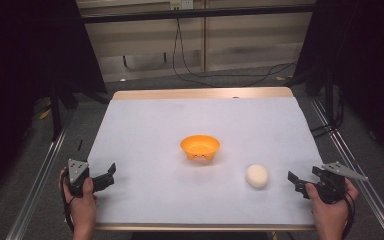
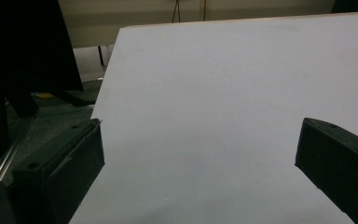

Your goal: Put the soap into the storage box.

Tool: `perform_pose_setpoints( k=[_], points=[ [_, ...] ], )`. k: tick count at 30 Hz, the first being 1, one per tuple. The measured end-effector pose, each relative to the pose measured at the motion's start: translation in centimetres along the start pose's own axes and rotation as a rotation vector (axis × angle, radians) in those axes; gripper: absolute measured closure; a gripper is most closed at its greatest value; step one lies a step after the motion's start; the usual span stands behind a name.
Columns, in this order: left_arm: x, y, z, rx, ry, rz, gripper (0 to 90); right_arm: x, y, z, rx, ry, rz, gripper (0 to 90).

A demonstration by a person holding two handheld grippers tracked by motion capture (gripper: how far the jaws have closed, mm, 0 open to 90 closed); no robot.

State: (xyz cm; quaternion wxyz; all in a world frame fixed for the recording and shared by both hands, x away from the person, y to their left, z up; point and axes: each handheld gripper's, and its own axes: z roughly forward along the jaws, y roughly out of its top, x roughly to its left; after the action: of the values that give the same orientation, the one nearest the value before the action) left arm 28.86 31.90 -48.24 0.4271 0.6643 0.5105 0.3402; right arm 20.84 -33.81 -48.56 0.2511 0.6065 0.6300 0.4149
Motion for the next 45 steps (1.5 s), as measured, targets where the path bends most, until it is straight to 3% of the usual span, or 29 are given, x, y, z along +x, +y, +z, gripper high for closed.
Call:
perform_pose_setpoints(
  k=[4, 11, 17, 21, 23, 26, 29, 32, 33, 34, 35, 39, 45],
  points=[
    [0.0, 0.0, 0.1, 0.013, -0.004, -0.002, 1.0, 0.0, 0.2, 0.1, 0.027, -0.003, -0.006, 6.9],
    [0.1, 0.2, 0.5, 0.058, -0.014, -0.001, 1.3, 0.6, 0.7, 0.4, 0.072, 0.002, -0.057, 12.3],
    [0.0, 0.1, 0.3, 0.027, -0.020, 0.006, 1.5, 1.9, 1.1, 1.0, 0.114, -0.047, -0.119, 20.9],
    [0.0, 0.1, 0.3, 0.027, -0.023, 0.007, 1.9, 2.6, 1.4, 1.4, 0.142, -0.059, -0.158, 21.1],
    [0.0, 0.1, 0.3, 0.028, -0.032, 0.010, 1.9, 3.0, 2.4, 1.5, 0.177, -0.024, -0.181, 21.3],
    [0.0, 0.1, 0.3, 0.030, -0.033, 0.011, 1.9, 3.2, 3.0, 1.5, 0.183, -0.013, -0.203, 21.2],
    [-0.2, 0.1, 0.4, 0.034, -0.029, 0.027, 2.1, 3.8, 4.4, 1.5, 0.261, 0.053, -0.220, 22.4],
    [-0.2, 0.1, 0.3, 0.038, -0.032, 0.034, 2.1, 4.4, 4.7, 1.7, 0.299, 0.112, -0.235, 22.3],
    [-0.2, 0.1, 0.3, 0.038, -0.032, 0.034, 2.1, 4.4, 4.7, 1.7, 0.299, 0.112, -0.235, 22.3],
    [-0.2, 0.1, 0.3, 0.037, -0.032, 0.035, 2.1, 5.0, 4.9, 2.0, 0.335, 0.141, -0.273, 22.3],
    [-0.2, 0.1, 0.3, 0.037, -0.032, 0.035, 2.2, 5.0, 4.9, 2.0, 0.335, 0.141, -0.273, 22.3],
    [-0.3, 0.1, 0.4, 0.038, -0.030, 0.037, 2.4, 6.2, 5.4, 2.7, 0.408, 0.214, -0.305, 20.7],
    [-0.3, 0.1, 0.4, 0.045, -0.030, 0.046, 2.6, 7.2, 5.6, 3.5, 0.460, 0.269, -0.340, 17.8]
  ],
)
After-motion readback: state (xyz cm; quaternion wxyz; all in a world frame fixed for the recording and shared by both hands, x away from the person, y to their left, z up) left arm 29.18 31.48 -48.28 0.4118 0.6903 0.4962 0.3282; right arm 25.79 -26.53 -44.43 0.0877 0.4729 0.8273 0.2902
